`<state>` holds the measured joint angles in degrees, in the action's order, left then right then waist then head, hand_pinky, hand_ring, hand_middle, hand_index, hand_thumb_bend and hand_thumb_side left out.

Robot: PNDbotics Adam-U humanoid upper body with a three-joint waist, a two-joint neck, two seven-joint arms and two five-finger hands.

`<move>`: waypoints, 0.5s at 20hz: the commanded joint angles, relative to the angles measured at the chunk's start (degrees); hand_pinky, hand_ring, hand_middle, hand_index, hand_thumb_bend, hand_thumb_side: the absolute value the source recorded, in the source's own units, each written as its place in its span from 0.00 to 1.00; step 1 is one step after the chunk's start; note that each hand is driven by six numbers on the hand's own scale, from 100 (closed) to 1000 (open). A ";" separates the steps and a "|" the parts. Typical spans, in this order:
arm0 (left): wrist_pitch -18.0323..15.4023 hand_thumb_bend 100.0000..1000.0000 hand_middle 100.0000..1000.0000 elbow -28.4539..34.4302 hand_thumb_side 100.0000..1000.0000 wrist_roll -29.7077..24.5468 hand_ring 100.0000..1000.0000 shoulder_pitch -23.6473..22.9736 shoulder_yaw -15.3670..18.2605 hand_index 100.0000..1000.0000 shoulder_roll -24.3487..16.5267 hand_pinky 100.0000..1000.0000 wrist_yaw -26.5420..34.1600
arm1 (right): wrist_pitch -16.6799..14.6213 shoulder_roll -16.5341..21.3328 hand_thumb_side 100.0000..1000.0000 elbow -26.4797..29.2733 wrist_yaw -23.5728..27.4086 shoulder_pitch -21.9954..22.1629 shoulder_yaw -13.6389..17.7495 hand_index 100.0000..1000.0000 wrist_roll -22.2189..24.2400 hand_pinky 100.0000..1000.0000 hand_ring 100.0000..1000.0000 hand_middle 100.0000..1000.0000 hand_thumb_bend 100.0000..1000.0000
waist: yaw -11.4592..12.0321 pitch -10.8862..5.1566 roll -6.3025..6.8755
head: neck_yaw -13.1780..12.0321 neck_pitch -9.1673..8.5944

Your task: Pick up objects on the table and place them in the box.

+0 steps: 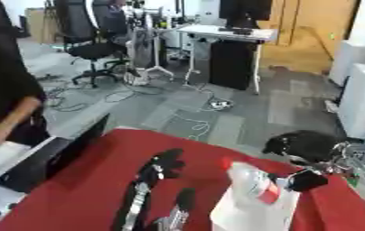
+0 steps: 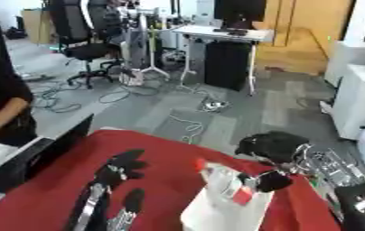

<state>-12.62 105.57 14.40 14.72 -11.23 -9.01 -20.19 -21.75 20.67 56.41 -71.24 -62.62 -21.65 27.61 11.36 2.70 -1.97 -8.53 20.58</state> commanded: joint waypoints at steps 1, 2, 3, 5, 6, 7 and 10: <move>-0.07 0.23 0.80 0.79 0.75 0.24 0.75 0.48 0.35 0.88 -0.27 0.64 -0.38 | 0.12 1.16 0.85 1.12 0.44 -1.01 0.38 1.00 1.36 0.85 1.00 1.00 0.00 | -0.12 -0.97 0.22 | 0.56 0.24; -0.06 0.23 0.80 0.78 0.75 0.25 0.75 0.47 0.36 0.88 -0.27 0.64 -0.38 | 0.15 1.16 0.85 1.19 0.50 -1.00 0.34 1.00 1.65 0.85 1.00 1.00 0.00 | -0.13 -0.97 0.23 | 0.55 0.32; -0.06 0.23 0.80 0.78 0.75 0.27 0.75 0.46 0.37 0.88 -0.27 0.64 -0.39 | 0.18 1.17 0.85 1.27 0.54 -0.99 0.30 1.00 1.88 0.85 1.00 1.00 0.00 | -0.14 -0.97 0.24 | 0.55 0.38; -0.06 0.23 0.80 0.77 0.75 0.29 0.75 0.42 0.39 0.88 -0.27 0.64 -0.39 | 0.29 1.18 0.85 1.39 0.58 -0.98 0.25 1.00 2.19 0.86 1.00 1.00 0.00 | -0.18 -0.98 0.27 | 0.57 0.55; -0.06 0.23 0.80 0.76 0.75 0.30 0.75 0.39 0.40 0.88 -0.27 0.64 -0.40 | 0.34 1.19 0.85 1.45 0.57 -0.99 0.22 1.00 2.27 0.86 1.00 1.00 0.00 | -0.22 -0.98 0.27 | 0.56 0.61; -0.06 0.23 0.80 0.76 0.75 0.32 0.75 0.38 0.41 0.88 -0.27 0.64 -0.40 | 0.37 1.22 0.85 1.50 0.58 -1.00 0.21 1.00 2.32 0.86 1.00 1.00 0.00 | -0.23 -0.99 0.27 | 0.56 0.65; -0.05 0.24 0.80 0.73 0.75 0.36 0.75 0.29 0.45 0.88 -0.31 0.64 -0.43 | 0.40 1.64 0.85 2.04 0.74 -1.19 0.29 1.00 2.12 0.86 1.00 1.00 0.00 | -0.34 -1.05 0.25 | 0.52 0.69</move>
<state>-12.61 105.57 14.60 14.64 -11.21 -9.01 -20.20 -21.33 20.72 57.17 -70.81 -62.62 -21.67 29.71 11.06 2.69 -1.97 -8.53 21.06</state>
